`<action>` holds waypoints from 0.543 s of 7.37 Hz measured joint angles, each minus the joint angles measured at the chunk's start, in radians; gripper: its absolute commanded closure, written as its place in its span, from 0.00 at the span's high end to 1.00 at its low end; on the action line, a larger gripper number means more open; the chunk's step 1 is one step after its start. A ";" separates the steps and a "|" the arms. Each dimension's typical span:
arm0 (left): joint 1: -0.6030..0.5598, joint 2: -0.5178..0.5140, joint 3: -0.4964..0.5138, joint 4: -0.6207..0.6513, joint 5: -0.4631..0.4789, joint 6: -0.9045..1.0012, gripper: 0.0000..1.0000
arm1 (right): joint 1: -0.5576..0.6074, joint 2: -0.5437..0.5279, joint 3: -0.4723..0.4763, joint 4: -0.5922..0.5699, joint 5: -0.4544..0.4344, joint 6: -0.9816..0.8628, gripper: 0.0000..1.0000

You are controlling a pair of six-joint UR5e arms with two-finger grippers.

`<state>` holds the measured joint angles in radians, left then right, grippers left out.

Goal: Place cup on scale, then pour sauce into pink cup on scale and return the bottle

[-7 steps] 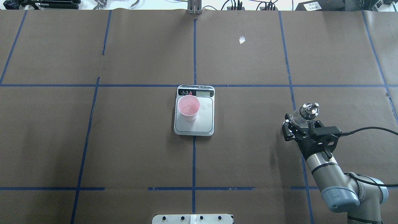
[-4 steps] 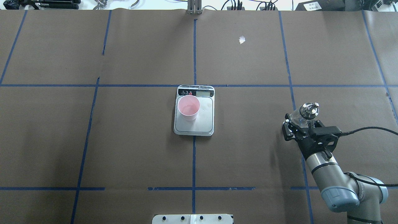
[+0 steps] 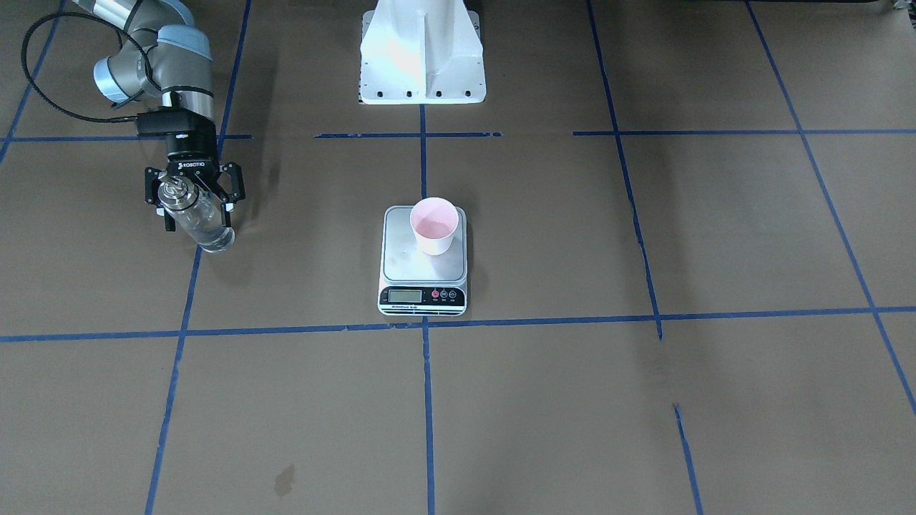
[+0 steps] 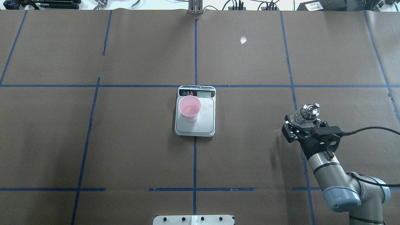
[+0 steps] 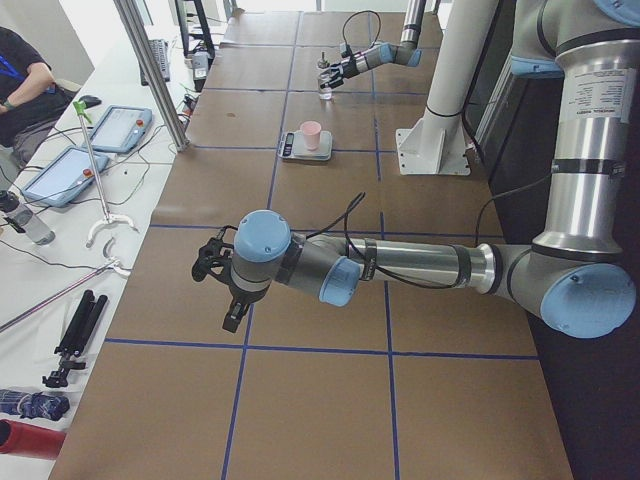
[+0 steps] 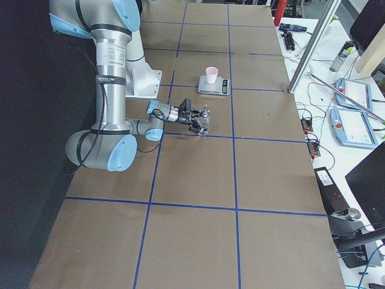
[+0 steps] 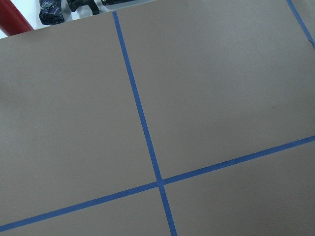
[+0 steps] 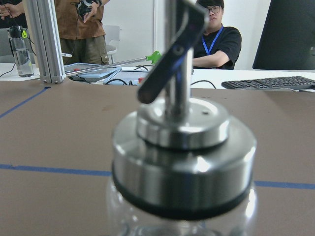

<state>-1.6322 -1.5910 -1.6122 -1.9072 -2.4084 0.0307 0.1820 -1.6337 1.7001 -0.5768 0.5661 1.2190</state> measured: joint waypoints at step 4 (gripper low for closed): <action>0.000 -0.001 0.000 0.000 0.000 -0.001 1.00 | 0.002 0.002 0.000 0.000 0.000 -0.008 1.00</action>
<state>-1.6322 -1.5920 -1.6122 -1.9067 -2.4084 0.0298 0.1837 -1.6321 1.6997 -0.5768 0.5657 1.2112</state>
